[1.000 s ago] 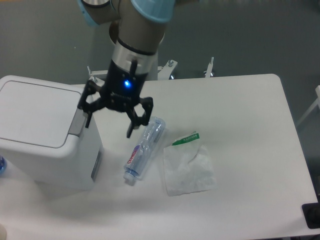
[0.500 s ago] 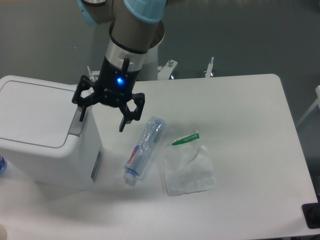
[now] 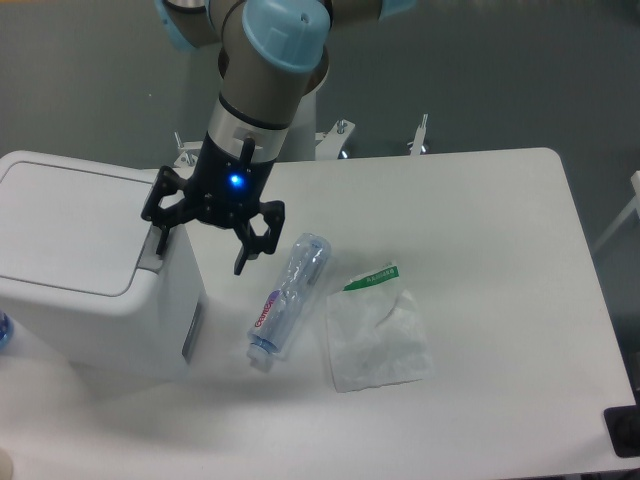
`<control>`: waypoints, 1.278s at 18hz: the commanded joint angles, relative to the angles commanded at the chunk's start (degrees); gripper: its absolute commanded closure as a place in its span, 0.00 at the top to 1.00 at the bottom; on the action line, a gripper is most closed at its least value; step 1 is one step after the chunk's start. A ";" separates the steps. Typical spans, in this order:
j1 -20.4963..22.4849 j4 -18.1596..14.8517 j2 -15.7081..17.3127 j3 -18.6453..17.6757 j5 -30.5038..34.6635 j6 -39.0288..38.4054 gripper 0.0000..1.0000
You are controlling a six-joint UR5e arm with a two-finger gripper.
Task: Open the trash can
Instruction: 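Lower the gripper onto the trash can lid edge and push it open, then lift the gripper away from the open trash can back over the table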
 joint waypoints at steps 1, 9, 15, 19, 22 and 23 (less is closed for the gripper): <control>0.00 0.00 0.00 0.00 0.00 0.00 1.00; 1.66 0.35 0.44 3.07 0.00 0.52 1.00; 7.99 0.79 -1.40 5.19 1.92 2.45 1.00; 11.95 0.88 -3.33 5.01 7.63 10.35 1.00; 13.71 0.88 -4.30 4.75 11.50 18.95 1.00; 14.23 0.79 -4.57 4.49 12.21 21.77 1.00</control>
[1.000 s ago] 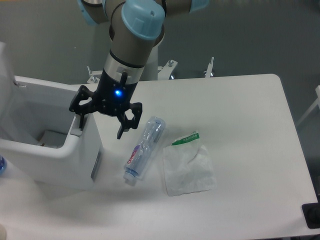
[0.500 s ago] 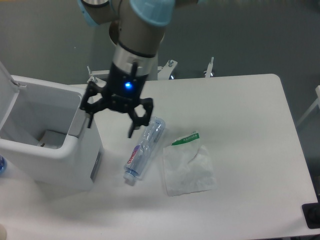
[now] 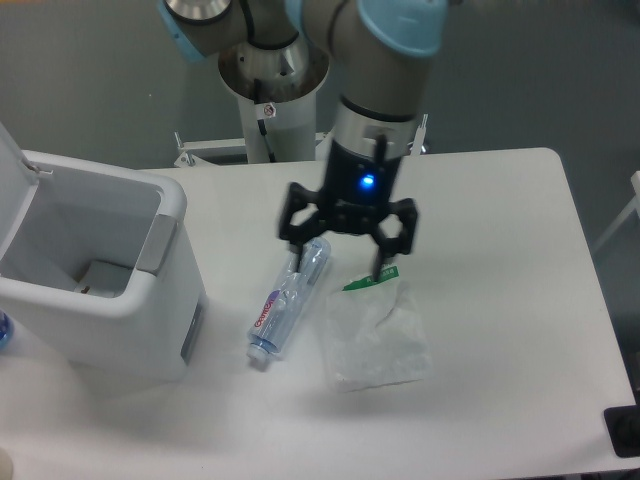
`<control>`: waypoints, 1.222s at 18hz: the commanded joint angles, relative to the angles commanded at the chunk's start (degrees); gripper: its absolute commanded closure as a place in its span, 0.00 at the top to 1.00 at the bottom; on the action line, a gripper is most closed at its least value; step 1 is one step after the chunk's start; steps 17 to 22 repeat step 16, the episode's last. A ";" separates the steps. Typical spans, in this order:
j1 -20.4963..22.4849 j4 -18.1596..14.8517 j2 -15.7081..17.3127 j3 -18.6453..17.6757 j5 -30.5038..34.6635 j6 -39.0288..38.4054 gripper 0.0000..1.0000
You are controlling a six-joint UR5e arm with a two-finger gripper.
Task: Open the trash can
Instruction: 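Lift the gripper away from the open trash can back over the table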
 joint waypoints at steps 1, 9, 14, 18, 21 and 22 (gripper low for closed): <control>0.35 0.00 -0.35 0.00 0.62 2.46 1.00; 3.25 0.09 -6.06 -0.09 11.59 13.38 1.00; 5.36 0.17 -8.79 0.87 13.89 18.39 1.00; 6.33 0.09 -9.23 1.23 13.89 18.92 1.00; 6.33 0.09 -9.23 1.23 13.89 18.92 1.00; 6.33 0.09 -9.23 1.23 13.89 18.92 1.00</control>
